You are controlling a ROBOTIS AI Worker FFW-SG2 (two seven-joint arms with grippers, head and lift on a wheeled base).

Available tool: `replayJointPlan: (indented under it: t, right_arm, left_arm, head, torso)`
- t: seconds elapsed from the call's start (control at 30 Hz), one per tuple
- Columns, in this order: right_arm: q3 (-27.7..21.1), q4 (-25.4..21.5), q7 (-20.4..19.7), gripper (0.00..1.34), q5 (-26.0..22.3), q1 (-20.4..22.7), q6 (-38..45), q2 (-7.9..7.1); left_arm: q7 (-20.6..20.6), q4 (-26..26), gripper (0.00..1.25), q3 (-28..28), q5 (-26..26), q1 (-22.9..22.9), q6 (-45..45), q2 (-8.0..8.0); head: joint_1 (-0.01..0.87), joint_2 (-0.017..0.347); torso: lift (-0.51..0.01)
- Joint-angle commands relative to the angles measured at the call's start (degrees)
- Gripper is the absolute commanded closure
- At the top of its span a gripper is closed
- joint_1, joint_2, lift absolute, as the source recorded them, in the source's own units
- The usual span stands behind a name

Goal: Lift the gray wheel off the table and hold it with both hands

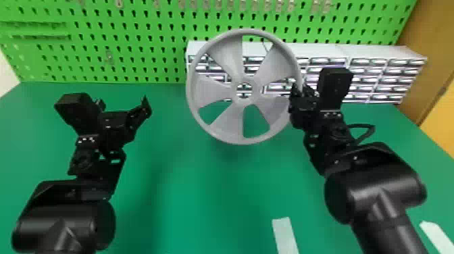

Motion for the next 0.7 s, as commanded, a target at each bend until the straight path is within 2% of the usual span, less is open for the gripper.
replayJointPlan:
  t: [0.0,0.43,0.67]
  right_arm:
    - [1.7,2.2,-0.8,1.16,0.9,0.7,-7.8,-0.08]
    - [3.4,8.3,-3.8,1.16,2.7,1.6,-22.9,-0.08]
    - [3.6,10.3,-3.9,1.16,3.3,1.6,-26.6,0.27]
  left_arm:
    - [0.0,0.0,0.11,0.1,0.1,-0.1,0.0,0.00]
    - [0.0,0.0,0.11,-0.1,0.4,0.0,0.1,0.00]
    - [0.0,0.0,0.11,-0.3,1.0,0.2,0.1,0.00]
  head:
    - [0.711,0.015]
    - [0.711,0.015]
    - [0.711,0.015]
  torso:
    - [-0.098]
    - [-0.098]
    - [-0.098]
